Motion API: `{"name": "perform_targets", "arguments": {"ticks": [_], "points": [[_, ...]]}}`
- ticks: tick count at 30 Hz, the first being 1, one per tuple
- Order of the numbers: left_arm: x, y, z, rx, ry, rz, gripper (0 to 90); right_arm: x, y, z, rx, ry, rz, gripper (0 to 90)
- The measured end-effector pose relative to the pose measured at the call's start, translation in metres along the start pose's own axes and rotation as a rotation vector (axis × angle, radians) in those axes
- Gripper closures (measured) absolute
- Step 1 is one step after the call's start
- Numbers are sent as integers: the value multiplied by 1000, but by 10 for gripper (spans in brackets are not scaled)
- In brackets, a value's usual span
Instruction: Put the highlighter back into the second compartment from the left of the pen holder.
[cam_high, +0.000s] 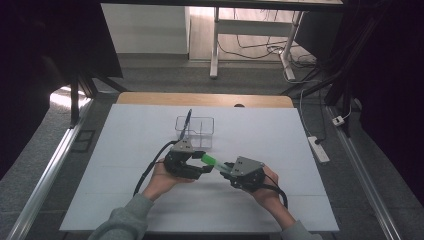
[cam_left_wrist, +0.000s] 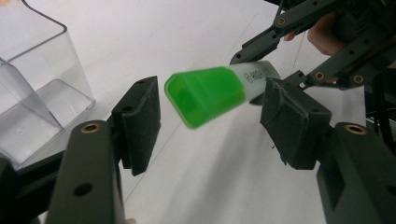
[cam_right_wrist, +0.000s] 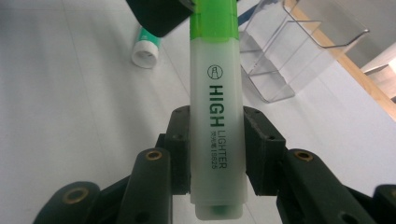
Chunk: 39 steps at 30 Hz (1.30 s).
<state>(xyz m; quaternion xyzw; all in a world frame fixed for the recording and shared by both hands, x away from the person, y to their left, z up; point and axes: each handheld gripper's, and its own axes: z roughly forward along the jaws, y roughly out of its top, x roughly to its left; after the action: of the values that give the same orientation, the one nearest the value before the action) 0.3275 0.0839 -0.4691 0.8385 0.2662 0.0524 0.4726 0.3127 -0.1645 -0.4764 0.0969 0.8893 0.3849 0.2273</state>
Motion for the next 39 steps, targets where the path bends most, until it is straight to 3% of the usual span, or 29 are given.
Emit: {"name": "perform_targets", "arguments": {"ticks": [6, 12, 21, 25, 34, 39], "points": [[0, 0, 2, 0, -18, -9, 452, 6, 3, 2, -16, 2, -21, 657], [1, 0, 2, 4, -43, -31, 515, 7, 1, 5, 3, 1, -31, 656], [2, 1, 1, -16, -139, -56, 661, 9, -2, 12, 51, 7, -54, 649], [-2, 2, 3, 1, -143, -37, 699, 10, -3, 14, 63, 5, -63, 647], [-5, 4, 1, -12, -140, -22, 725, 6, -5, 11, 39, 7, -34, 627], [-5, 5, -3, -26, -132, -15, 737, 1, -5, 6, -12, 20, 42, 569]]}}
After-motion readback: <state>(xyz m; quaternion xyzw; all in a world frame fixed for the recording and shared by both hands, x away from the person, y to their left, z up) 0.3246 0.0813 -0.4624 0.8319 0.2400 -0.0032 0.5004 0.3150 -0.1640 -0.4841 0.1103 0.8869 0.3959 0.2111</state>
